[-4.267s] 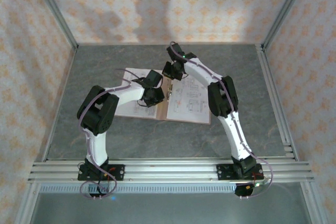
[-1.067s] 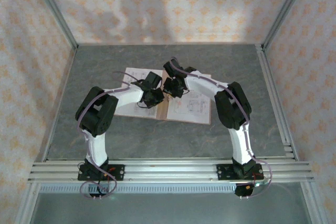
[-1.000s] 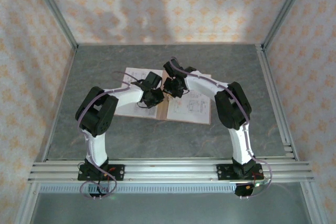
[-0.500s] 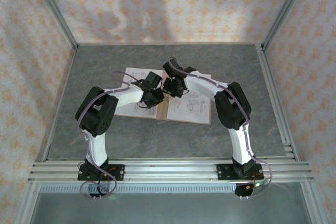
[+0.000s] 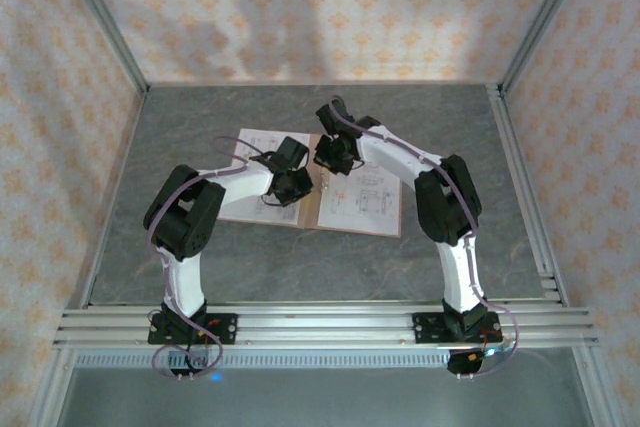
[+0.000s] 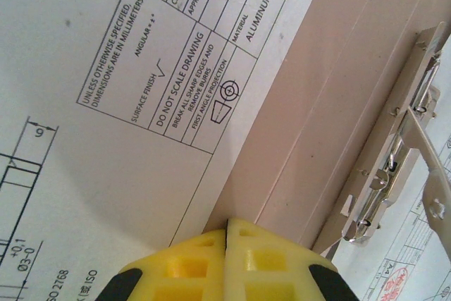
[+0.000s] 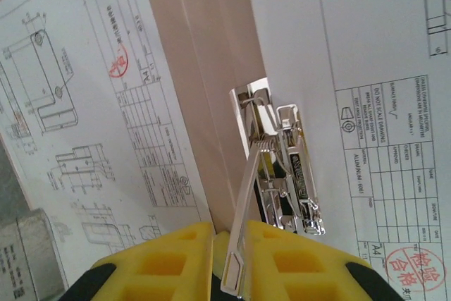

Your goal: Put the files into the folder

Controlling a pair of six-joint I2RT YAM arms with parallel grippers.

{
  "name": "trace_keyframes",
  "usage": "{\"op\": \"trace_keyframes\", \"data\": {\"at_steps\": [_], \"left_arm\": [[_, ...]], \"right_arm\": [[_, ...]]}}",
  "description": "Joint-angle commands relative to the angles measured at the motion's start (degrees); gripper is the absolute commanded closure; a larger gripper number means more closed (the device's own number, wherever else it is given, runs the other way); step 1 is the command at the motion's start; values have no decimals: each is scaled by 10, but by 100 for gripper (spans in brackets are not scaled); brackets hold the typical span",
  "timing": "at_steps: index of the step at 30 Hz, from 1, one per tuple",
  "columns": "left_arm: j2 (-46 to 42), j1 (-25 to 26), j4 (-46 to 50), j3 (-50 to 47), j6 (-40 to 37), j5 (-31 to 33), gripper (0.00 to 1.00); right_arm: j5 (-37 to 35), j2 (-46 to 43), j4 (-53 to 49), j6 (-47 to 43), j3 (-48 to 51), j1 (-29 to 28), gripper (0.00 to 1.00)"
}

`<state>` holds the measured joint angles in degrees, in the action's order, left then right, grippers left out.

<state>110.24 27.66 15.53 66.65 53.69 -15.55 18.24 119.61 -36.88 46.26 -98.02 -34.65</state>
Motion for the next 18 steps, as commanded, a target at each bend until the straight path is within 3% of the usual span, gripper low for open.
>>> {"op": "trace_keyframes", "data": {"at_steps": [1,7,18], "left_arm": [[38,5,61,-29,-9,34,100],[41,5,56,-31,-5,32,100],[43,5,60,-25,-5,33,100]], "right_arm": [[11,-51,32,43,48,-1,77],[33,-126,212,171,189,-2,71],[66,-120,315,265,252,-7,70]]}}
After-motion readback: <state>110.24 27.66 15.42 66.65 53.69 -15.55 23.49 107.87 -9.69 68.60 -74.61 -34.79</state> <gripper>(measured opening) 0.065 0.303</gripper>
